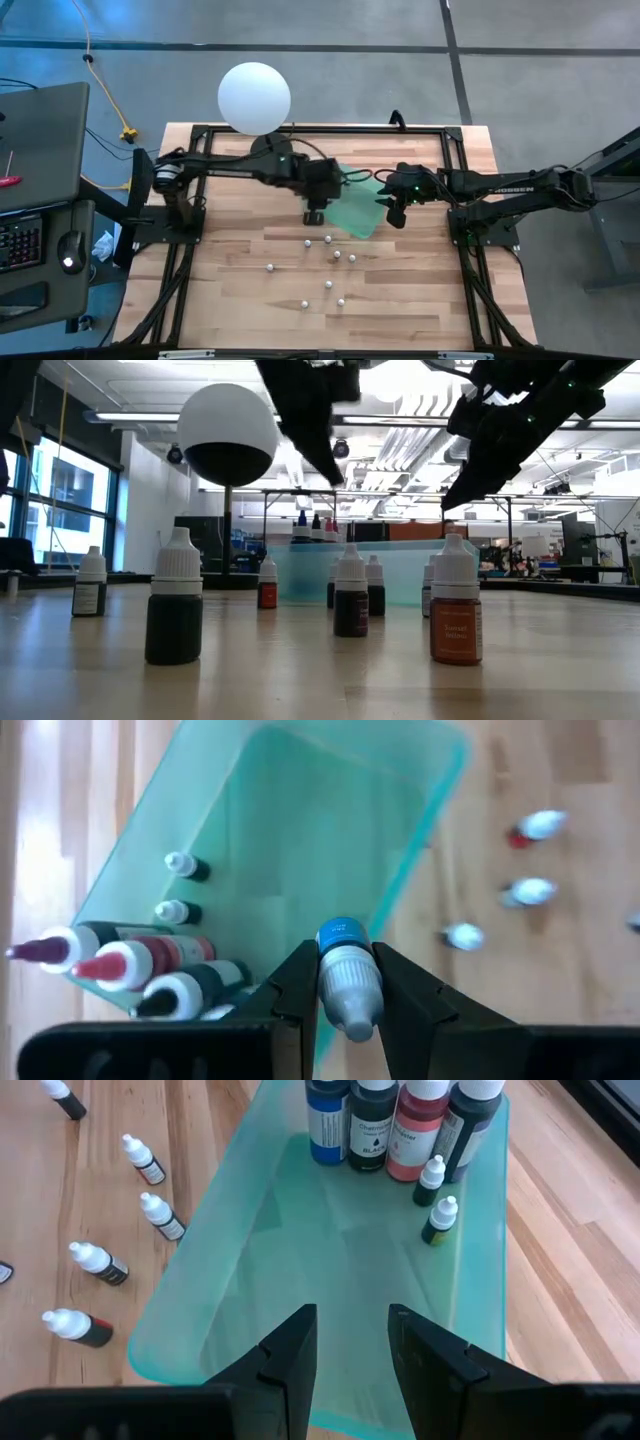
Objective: Pick & Place food coloring
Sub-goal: Put the small blue food coloring bottle into the green container
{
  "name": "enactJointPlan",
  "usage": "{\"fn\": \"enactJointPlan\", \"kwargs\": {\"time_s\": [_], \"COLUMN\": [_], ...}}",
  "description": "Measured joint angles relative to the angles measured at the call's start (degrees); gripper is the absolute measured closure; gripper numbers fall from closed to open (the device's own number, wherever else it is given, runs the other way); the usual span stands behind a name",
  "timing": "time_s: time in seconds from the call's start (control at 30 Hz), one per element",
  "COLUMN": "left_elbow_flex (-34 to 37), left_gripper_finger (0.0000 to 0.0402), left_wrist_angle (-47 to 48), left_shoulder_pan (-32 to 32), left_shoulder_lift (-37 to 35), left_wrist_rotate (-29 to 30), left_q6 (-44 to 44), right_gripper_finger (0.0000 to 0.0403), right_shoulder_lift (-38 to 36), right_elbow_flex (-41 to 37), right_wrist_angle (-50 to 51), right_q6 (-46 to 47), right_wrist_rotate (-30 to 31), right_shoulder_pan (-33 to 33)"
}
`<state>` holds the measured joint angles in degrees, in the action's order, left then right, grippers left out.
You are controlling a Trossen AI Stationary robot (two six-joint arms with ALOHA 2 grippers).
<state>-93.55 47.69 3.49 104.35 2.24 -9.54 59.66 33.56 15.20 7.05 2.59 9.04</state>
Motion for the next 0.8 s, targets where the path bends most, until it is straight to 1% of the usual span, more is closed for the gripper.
{"fn": "enactJointPlan", "kwargs": {"time_s": [0.27, 0.33, 0.4, 0.5, 0.67, 0.8], "left_elbow_flex": [-7.2, -8.7, -10.2, -10.8, -10.7, -10.7], "left_gripper_finger": [0.0331, 0.0331, 0.0331, 0.0331, 0.0331, 0.0331], "left_wrist_angle": [1.3, 2.7, 1.8, 1.9, 2.0, 2.6], "left_shoulder_pan": [1.1, 1.9, 2.9, 4.2, 6.0, 7.2], "left_shoulder_lift": [9.0, 11.0, 12.7, 14.7, 16.7, 17.9], "left_wrist_rotate": [-0.7, -0.8, -1.3, -3.1, -3.0, -4.2], "left_q6": [-9.6, -11.1, -11.2, -11.8, -13.3, -13.3], "right_gripper_finger": [0.0284, 0.0284, 0.0284, 0.0284, 0.0284, 0.0284], "right_shoulder_lift": [0.0, 0.0, 0.0, 0.0, 0.0, 0.0], "right_elbow_flex": [0.0, 0.0, 0.0, 0.0, 0.0, 0.0], "right_wrist_angle": [0.0, 0.3, 1.3, 1.9, 3.3, 4.1], "right_q6": [0.0, 0.4, 0.5, 0.5, 0.5, 0.5], "right_wrist_rotate": [-0.4, -0.6, -1.3, -2.3, -2.4, -2.4], "right_shoulder_pan": [0.0, 0.0, 0.0, 0.0, 0.0, 0.0]}}
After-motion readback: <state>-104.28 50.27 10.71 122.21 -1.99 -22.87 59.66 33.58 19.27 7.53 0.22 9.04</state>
